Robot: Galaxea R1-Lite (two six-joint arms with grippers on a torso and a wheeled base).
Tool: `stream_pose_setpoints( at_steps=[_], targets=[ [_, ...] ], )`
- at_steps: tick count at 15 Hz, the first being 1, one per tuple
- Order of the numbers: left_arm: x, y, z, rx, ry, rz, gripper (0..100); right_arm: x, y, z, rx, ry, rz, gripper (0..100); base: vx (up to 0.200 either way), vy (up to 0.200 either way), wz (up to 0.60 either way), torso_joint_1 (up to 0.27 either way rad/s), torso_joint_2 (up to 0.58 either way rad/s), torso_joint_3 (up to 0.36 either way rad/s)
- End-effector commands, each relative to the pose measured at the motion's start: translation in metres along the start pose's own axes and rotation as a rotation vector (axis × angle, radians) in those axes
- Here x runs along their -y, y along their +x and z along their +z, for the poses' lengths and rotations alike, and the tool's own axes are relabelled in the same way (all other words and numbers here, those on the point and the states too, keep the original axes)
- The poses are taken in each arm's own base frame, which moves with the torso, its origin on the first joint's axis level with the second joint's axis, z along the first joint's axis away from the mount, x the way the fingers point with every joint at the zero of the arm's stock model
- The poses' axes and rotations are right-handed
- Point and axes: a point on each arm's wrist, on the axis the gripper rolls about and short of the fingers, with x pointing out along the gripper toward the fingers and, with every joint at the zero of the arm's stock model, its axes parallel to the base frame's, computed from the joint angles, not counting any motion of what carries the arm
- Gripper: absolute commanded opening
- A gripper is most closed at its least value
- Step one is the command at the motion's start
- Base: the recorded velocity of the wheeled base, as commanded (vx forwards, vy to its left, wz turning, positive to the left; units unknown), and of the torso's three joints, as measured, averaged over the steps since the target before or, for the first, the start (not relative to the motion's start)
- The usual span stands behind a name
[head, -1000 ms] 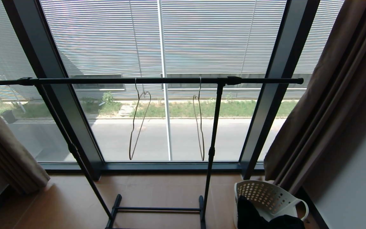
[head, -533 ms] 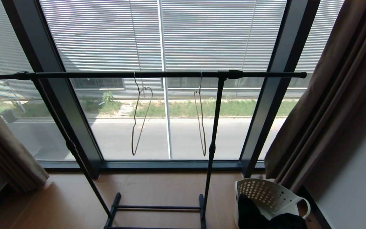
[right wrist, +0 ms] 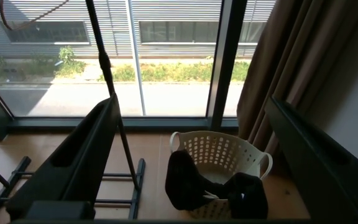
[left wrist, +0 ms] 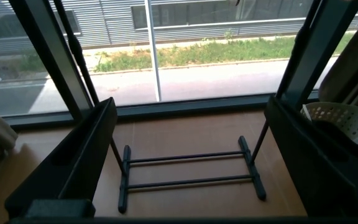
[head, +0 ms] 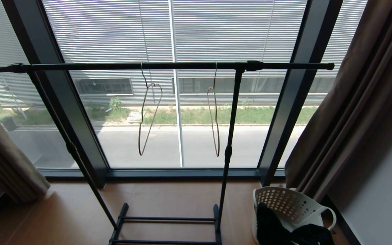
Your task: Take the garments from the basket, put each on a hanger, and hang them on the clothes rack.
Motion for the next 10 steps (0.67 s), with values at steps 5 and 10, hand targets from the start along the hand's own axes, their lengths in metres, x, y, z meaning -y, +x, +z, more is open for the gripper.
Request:
stream_pose_setpoints(
  at_steps=[5, 10],
  targets=[
    [0.0000, 0.0000, 0.0000, 0.001, 0.000, -0.002, 100, 0.0000, 0.0001, 0.0000, -0.002, 0.000, 0.001, 100, 0.000, 0.000, 0.00, -0.177, 0.46, 0.279],
    [0.0000, 0.0000, 0.0000, 0.000, 0.000, 0.000, 100, 0.0000, 0.0001, 0.0000, -0.002, 0.003, -0.001, 100, 0.000, 0.000, 0.00, -0.195, 0.54, 0.349]
  ],
)
